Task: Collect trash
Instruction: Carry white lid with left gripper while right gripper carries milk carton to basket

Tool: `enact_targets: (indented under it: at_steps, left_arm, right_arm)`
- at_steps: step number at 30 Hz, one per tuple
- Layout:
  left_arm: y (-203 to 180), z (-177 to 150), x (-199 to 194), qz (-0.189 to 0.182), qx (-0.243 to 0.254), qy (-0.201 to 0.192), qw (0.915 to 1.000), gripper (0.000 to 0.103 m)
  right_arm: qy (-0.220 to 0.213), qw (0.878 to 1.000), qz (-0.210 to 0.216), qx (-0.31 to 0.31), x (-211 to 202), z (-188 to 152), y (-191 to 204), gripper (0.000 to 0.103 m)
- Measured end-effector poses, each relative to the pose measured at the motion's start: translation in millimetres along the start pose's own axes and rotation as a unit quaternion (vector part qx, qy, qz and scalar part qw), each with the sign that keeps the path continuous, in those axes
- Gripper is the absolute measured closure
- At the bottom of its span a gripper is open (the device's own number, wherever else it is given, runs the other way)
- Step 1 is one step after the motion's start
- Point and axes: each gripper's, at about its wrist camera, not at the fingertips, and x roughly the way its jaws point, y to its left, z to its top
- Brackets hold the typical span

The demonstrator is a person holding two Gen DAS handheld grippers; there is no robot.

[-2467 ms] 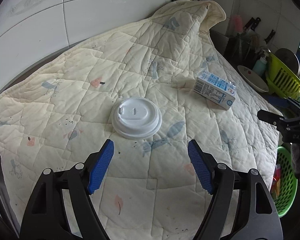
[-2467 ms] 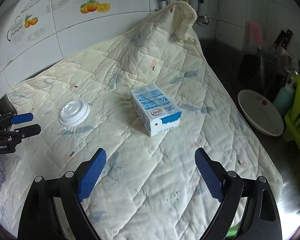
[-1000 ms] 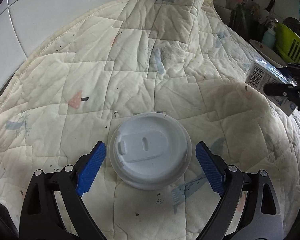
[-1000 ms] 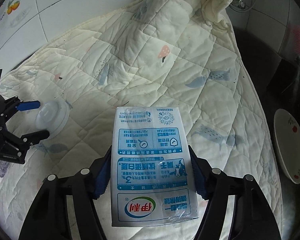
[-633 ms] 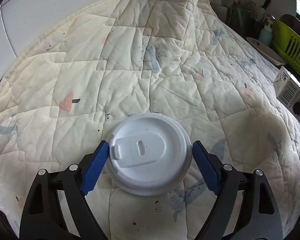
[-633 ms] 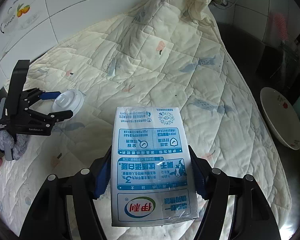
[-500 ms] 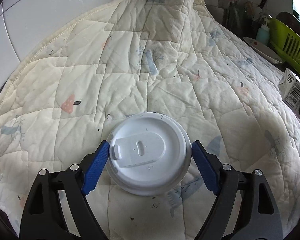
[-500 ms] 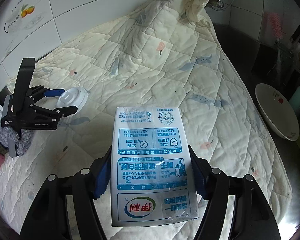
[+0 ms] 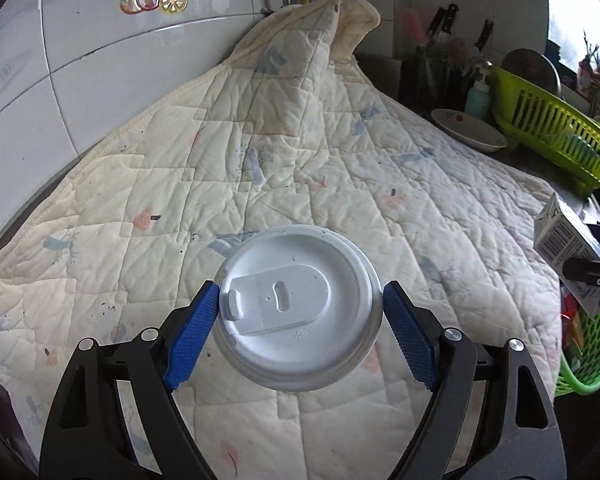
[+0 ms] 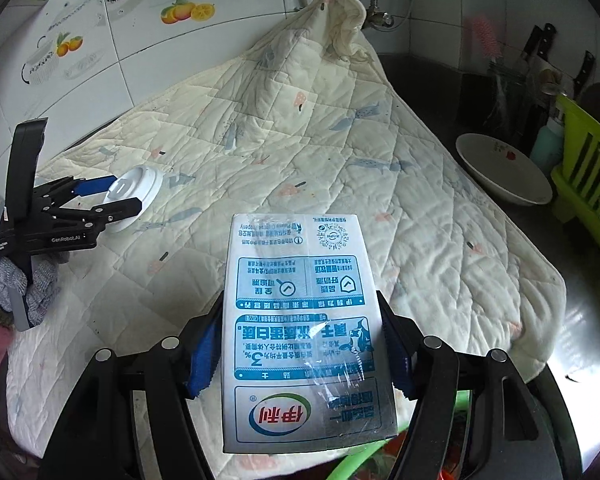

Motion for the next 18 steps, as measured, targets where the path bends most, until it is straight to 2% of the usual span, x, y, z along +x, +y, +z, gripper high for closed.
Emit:
enact_targets:
  at_steps: [9, 18]
  left_arm:
    - [-47, -13, -40, -0.028, 0.009, -0.018, 0.9994, 0.022]
    - [-100, -22, -73, -0.064, 0.029, -0.044, 0.9966, 0.022]
  right_arm:
    - [-0.016, 0.997, -0.035, 0.062, -53, -52, -24, 0.037]
    - [-0.029, 0.989, -0.093, 0.112, -98, -101, -54, 0.037]
